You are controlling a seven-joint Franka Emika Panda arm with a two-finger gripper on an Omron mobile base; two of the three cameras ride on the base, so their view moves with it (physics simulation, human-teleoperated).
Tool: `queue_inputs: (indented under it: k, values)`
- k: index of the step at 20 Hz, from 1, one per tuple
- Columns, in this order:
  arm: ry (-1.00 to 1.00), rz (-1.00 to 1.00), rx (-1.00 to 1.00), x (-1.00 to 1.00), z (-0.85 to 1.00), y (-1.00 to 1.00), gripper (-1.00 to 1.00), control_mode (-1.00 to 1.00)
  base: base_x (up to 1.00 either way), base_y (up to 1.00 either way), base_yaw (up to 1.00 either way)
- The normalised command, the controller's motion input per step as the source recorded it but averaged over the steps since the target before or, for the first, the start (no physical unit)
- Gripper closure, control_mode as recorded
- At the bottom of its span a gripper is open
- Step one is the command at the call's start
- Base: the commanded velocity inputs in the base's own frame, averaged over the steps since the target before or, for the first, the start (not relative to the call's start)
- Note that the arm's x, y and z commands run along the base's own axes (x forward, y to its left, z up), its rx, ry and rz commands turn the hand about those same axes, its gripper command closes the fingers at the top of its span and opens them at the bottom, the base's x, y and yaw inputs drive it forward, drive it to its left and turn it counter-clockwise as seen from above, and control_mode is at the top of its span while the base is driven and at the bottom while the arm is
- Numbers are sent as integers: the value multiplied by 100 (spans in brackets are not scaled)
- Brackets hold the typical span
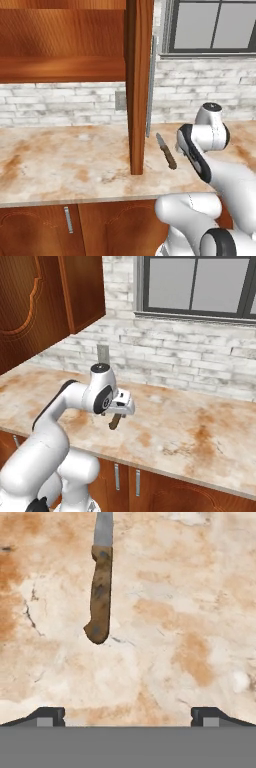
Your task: Move the cutting board and knife to the sink. Then move spray from the cabinet to the counter.
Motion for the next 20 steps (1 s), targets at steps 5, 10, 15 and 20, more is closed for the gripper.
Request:
queue_inputs:
  k: [5, 10, 15, 20]
  values:
    - [5, 18, 2, 58, -24, 21, -100, -100, 0, 0, 0]
    - [10, 6, 0, 43, -23, 21, -100, -100, 0, 0, 0]
    - [7, 0, 0, 21, -38, 12, -100, -100, 0, 0, 0]
    - [0, 0, 0, 27, -41, 4, -100, -100, 0, 0, 0]
